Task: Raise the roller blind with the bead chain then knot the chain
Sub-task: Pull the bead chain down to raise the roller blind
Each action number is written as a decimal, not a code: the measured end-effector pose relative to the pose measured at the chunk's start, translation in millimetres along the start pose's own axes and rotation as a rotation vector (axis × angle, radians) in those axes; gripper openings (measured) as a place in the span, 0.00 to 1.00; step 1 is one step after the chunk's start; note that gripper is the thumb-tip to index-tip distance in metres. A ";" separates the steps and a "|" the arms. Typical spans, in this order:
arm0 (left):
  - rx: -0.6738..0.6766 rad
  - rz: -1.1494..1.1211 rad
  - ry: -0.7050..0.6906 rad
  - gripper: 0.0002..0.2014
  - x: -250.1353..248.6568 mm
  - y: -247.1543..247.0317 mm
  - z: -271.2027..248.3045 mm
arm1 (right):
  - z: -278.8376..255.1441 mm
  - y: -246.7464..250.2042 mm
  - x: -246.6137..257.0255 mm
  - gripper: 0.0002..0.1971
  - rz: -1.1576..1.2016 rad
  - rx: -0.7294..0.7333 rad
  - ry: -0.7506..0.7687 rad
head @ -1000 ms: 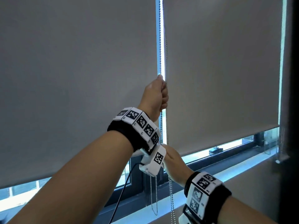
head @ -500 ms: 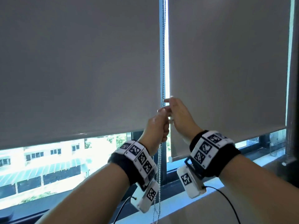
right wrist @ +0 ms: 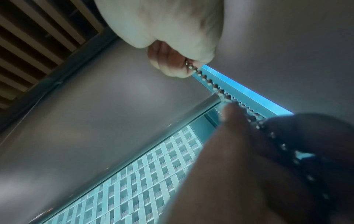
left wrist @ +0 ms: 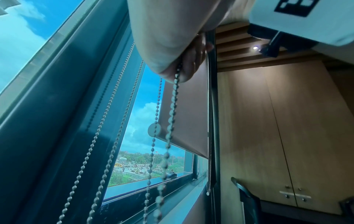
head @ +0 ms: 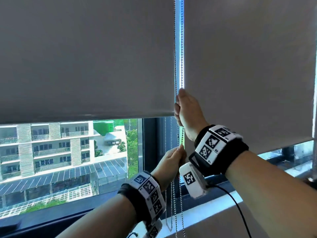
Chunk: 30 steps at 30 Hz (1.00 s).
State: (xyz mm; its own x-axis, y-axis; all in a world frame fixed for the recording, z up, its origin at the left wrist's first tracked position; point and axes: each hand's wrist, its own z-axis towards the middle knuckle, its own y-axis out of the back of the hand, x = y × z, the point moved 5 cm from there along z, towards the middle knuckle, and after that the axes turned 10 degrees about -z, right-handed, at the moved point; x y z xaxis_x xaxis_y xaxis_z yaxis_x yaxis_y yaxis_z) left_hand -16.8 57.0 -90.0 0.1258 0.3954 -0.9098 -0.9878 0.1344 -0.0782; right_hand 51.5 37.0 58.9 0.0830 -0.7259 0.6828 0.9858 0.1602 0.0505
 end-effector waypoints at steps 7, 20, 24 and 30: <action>0.050 -0.074 0.089 0.33 -16.8 0.9 12.2 | -7.4 2.4 -13.9 0.21 -0.167 -0.018 0.072; 0.003 -0.137 -0.228 0.23 -137.3 -16.9 48.6 | -59.4 0.1 -86.6 0.20 -0.250 0.012 0.043; -0.041 -0.161 -0.309 0.16 -178.1 -25.3 50.8 | -77.3 -2.0 -93.7 0.24 -0.270 0.052 0.015; -0.112 -0.124 -0.358 0.09 -182.9 -21.1 58.0 | -86.3 -6.2 -96.2 0.26 -0.213 0.169 -0.080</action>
State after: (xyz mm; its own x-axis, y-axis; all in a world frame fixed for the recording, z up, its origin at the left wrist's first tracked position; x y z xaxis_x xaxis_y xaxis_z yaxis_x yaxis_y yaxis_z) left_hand -13.7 34.5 101.7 0.2488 0.6770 -0.6927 -0.9646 0.1086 -0.2404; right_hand 50.0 48.1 -70.1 -0.1416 -0.7008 0.6992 0.9411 0.1238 0.3147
